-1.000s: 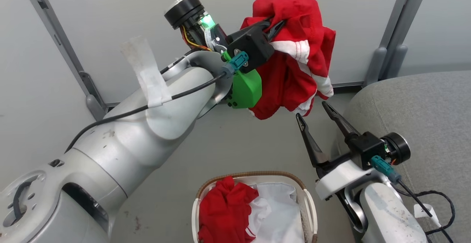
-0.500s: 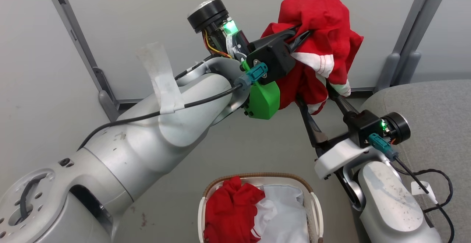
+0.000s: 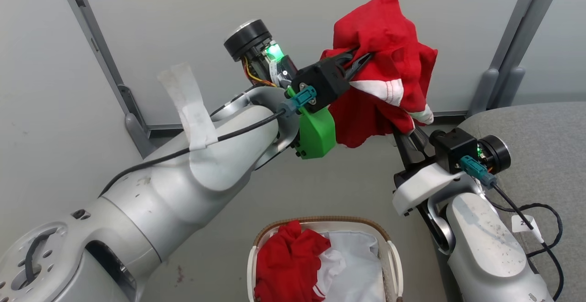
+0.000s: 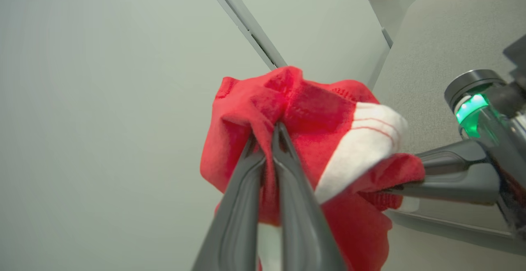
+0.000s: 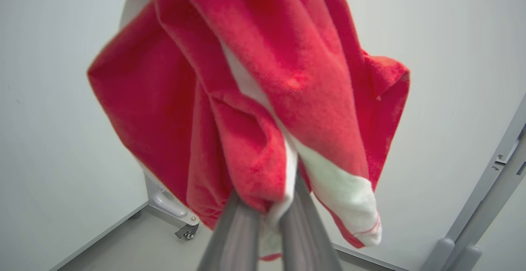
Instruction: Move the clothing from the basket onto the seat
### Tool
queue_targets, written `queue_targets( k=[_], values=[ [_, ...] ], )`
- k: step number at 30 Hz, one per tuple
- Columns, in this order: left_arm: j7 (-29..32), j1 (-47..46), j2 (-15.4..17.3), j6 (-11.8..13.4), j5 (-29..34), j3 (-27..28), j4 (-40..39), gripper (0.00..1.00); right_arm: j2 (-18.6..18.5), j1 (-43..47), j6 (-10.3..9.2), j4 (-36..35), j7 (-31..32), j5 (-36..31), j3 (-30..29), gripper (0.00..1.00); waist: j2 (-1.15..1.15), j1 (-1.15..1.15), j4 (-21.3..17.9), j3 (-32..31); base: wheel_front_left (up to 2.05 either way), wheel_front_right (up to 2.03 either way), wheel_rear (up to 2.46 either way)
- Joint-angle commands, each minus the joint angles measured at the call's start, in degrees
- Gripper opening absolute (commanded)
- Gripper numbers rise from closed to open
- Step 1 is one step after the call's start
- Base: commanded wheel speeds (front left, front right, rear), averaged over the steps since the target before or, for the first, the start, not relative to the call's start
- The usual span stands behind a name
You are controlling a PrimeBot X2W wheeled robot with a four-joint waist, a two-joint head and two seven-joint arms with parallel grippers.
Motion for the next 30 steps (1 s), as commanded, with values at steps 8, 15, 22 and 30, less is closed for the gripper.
queue_targets(
  k=[8, 15, 22, 30],
  values=[
    [-0.41, 4.06, 0.88, 0.0, -3.59, 0.56, 2.19, 0.0, -0.22, 1.23, -0.08, -0.65, -0.14, 0.01, 0.06, 0.0, 0.0, 0.0, -0.26, 0.25, 0.0, 0.0, 0.0],
    [-0.53, 9.92, 1.06, 0.0, -8.88, 2.56, 1.94, 1.0, -0.22, 1.45, -0.08, -2.97, -0.14, -0.46, -1.84, 0.0, 0.0, 0.0, -0.49, 0.64, 0.0, 0.0, 0.0],
    [-0.52, 19.78, 0.93, 0.0, -11.5, 9.7, -2.51, 1.0, -0.2, 2.67, -0.08, -5.47, -0.14, -1.55, -4.39, 0.0, 0.0, 0.0, -0.7, 1.38, 0.0, 0.0, 0.0],
    [-0.53, 31.63, 0.48, 0.0, -6.41, 15.28, -6.21, 1.0, -0.22, 4.63, -0.08, -6.36, -0.14, -3.5, -7.08, 0.0, 0.0, 0.0, -1.04, 2.11, 0.0, 0.0, 0.0]
  ],
)
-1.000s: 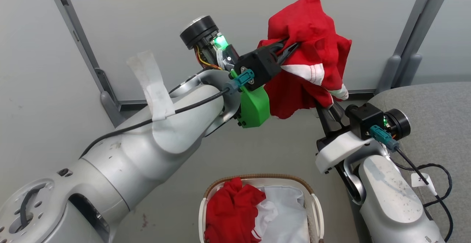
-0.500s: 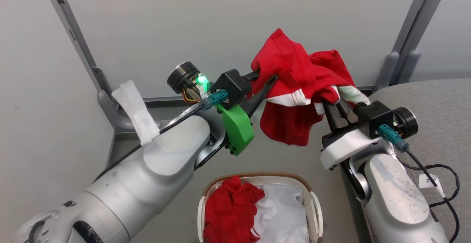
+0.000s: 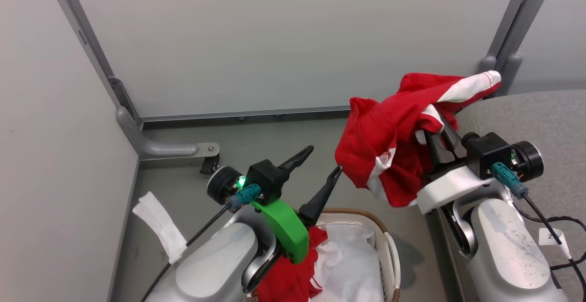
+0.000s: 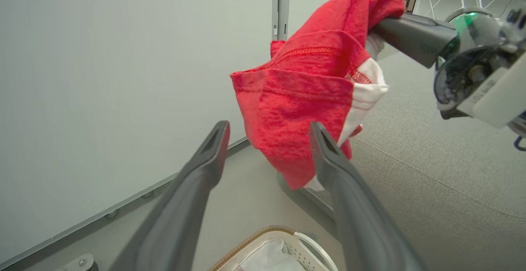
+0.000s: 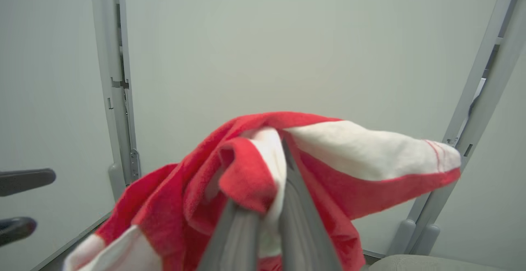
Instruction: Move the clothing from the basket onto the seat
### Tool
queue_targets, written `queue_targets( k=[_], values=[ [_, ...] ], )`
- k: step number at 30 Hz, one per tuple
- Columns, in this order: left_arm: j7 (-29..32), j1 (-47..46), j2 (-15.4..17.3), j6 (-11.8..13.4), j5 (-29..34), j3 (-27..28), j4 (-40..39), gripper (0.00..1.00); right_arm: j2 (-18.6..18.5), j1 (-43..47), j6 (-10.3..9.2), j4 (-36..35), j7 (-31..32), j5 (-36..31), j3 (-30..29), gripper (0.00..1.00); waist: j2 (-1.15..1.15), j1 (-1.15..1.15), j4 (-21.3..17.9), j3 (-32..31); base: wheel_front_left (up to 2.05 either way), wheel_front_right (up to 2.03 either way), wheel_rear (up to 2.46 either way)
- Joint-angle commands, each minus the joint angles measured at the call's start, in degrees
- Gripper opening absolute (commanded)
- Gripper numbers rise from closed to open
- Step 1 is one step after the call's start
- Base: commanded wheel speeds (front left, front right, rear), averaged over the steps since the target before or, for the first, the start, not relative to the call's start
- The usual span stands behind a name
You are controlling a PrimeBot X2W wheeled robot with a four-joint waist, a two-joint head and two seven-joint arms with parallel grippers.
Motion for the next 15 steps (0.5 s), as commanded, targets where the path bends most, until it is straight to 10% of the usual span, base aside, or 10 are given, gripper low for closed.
queue_targets(
  k=[1, 15],
  values=[
    [-0.2, 1.98, -0.07, 0.0, 1.09, 1.02, -0.31, 1.0, -0.21, 0.89, -0.08, -0.41, -0.14, -0.45, -0.62, 0.0, 0.0, 0.0, -0.18, 0.19, 0.0, 0.0, 0.0],
    [-0.21, 7.62, -0.48, 0.0, 5.86, 5.3, -1.91, 1.0, -0.23, 1.91, -0.08, -0.88, -0.14, -2.08, -4.29, 0.0, 0.0, 0.0, -2.19, 1.15, 0.0, 0.0, 0.0]
  ],
)
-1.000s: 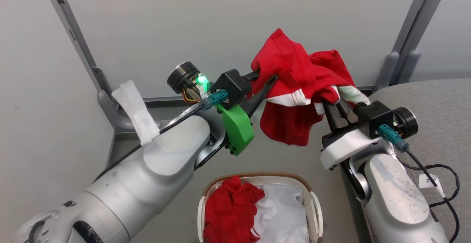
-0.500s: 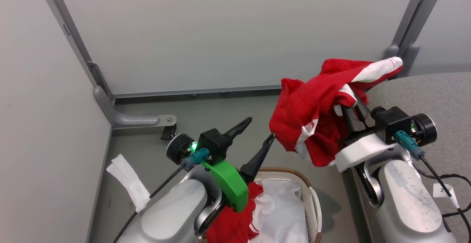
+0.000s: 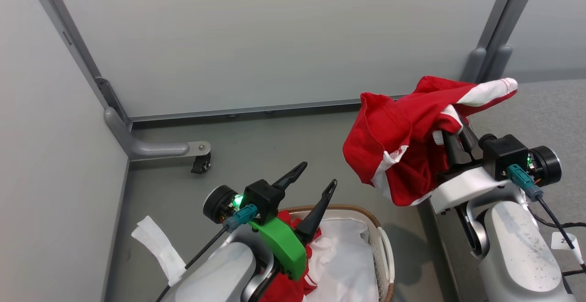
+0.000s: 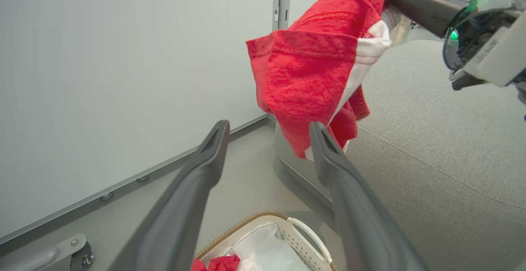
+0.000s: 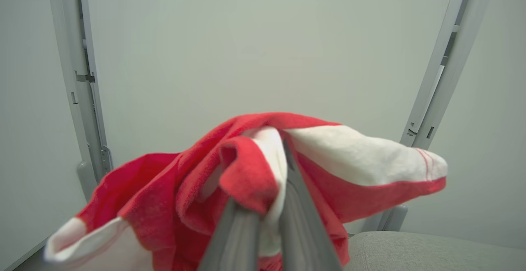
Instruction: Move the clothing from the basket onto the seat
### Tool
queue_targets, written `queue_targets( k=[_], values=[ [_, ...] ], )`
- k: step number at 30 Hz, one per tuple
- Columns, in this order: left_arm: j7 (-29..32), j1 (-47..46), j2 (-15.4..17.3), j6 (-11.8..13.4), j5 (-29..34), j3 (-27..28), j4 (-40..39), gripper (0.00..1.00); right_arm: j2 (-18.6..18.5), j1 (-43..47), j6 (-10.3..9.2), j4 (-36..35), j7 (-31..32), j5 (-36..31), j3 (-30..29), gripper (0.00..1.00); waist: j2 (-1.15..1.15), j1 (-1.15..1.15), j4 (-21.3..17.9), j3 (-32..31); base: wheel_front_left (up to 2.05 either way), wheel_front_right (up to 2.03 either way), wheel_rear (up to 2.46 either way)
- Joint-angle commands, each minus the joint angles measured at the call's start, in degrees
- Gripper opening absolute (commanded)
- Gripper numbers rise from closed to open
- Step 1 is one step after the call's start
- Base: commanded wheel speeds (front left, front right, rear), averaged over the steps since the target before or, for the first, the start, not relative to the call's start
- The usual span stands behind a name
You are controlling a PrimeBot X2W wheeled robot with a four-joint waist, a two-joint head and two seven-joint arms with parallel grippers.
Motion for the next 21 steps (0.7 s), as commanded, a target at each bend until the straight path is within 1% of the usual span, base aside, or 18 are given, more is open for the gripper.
queue_targets(
  k=[1, 4, 8, 17, 21],
  values=[
    [-0.19, 0.88, 0.04, 0.0, 0.45, 0.37, -0.44, 1.0, -0.23, 0.59, -0.08, -0.33, -0.15, -0.63, -0.43, 0.0, 0.0, 0.0, -0.87, 0.38, 0.0, 0.0, 0.0],
    [-0.19, 1.31, 0.04, 0.0, 1.18, 0.66, -1.18, 1.0, -0.25, 0.23, -0.08, -0.46, -0.15, -1.3, -0.99, 0.0, 0.0, 0.0, -3.14, 1.17, 0.0, 0.0, 0.0],
    [-0.13, 1.32, 0.31, 0.0, 1.95, 0.82, -1.66, 1.0, -0.25, -0.36, -0.08, -0.66, -0.15, -2.32, -1.88, 0.0, 0.0, 0.0, -7.1, 2.36, 0.0, 0.0, 0.0],
    [-0.13, -0.48, -0.55, 0.0, 4.18, 2.07, -2.37, 1.0, -0.28, -1.31, -0.08, -1.49, -0.15, -3.74, -5.24, 0.0, 0.0, 0.0, -16.05, 6.66, 0.0, 0.0, 0.0],
    [-0.13, -1.13, -0.73, 0.0, 5.31, 1.69, -2.33, 1.0, -0.24, -1.57, -0.08, -1.84, -0.15, -3.7, -6.68, 0.0, 0.0, 0.0, -18.86, 8.21, 0.0, 0.0, 0.0]
  ],
)
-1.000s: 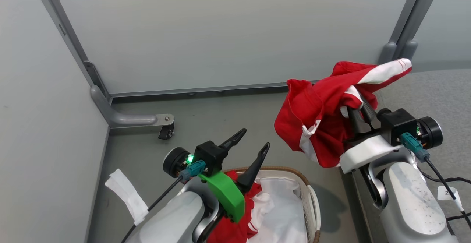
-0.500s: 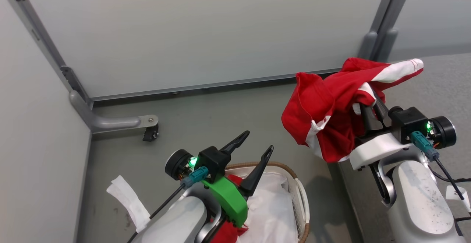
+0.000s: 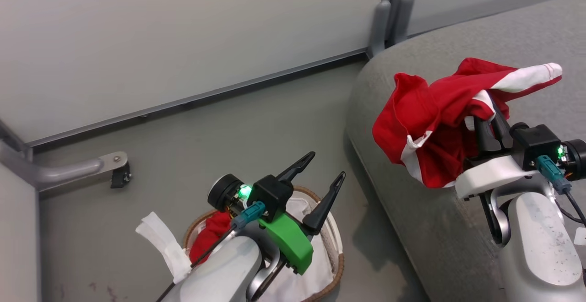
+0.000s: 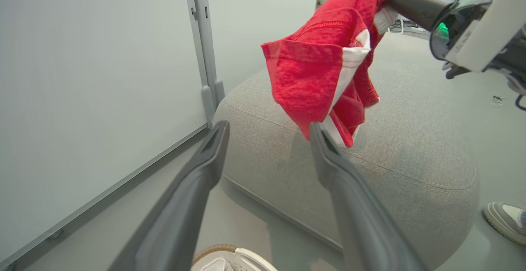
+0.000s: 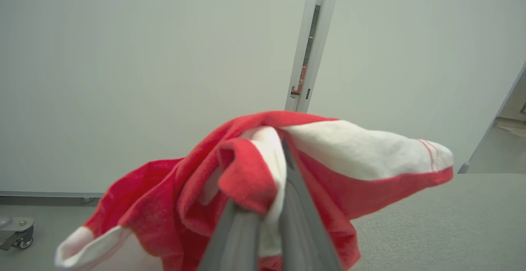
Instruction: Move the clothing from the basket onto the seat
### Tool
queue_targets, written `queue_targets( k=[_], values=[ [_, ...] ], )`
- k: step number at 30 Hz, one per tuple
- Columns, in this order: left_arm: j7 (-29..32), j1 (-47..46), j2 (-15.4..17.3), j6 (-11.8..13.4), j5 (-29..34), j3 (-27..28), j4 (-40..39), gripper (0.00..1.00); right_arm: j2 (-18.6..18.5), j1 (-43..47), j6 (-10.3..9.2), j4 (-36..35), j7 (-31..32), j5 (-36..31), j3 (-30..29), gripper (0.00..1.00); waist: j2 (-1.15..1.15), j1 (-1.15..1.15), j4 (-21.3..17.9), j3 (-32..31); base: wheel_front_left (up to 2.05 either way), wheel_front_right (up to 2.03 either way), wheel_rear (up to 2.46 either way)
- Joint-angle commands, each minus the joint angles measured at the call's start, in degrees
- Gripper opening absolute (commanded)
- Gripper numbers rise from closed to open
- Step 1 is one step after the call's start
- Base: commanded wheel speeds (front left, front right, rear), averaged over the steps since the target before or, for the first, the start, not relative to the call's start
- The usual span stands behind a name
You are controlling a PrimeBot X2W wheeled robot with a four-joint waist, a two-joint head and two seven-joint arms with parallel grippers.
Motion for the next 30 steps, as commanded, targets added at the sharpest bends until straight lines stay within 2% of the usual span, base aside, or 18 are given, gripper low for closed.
queue_targets(
  k=[1, 8, 15, 20, 23, 30],
  values=[
    [-0.05, -0.96, -0.06, 0.0, 0.61, 0.03, -0.02, 1.0, -0.15, -0.75, -0.08, -0.41, -0.16, -0.34, -0.39, 0.0, 0.0, 0.0, -4.57, 3.57, 0.0, 0.0, 0.0],
    [-0.05, -2.38, 0.19, 0.0, 1.48, -0.63, -0.09, 1.0, -0.12, -1.45, -0.08, -0.77, -0.15, 0.06, -1.91, 0.0, 0.0, 0.0, -6.32, 6.25, 0.0, 0.0, 0.0],
    [-0.05, -4.6, 0.78, 0.0, 2.05, -1.67, -0.15, 1.0, -0.55, -6.84, -0.08, -0.6, -0.16, 0.69, -5.61, 0.0, 0.0, 0.0, -4.89, 10.92, 0.0, 0.0, 0.0],
    [-0.05, -6.89, 1.23, 0.0, 2.87, -1.99, -0.33, 1.0, -4.16, -15.36, -0.08, 0.13, -0.16, 1.11, -9.58, 0.0, 0.0, 0.0, -2.47, 16.59, 0.0, 0.0, 0.0],
    [-0.05, -9.0, 1.76, 0.0, 3.76, -1.9, -0.32, 1.0, -7.68, -21.86, -0.08, 1.71, -0.16, 1.27, -12.87, 0.0, 0.0, 0.0, -0.6, 21.18, 0.0, 0.0, 0.0],
    [-0.05, -13.44, 3.13, 0.0, 5.57, -1.71, -1.69, 1.0, -15.28, -33.37, -0.08, 8.55, -0.15, 0.02, -19.08, 0.0, 0.0, 0.0, 2.86, 29.93, 0.0, 0.0, 0.0]
  ],
)
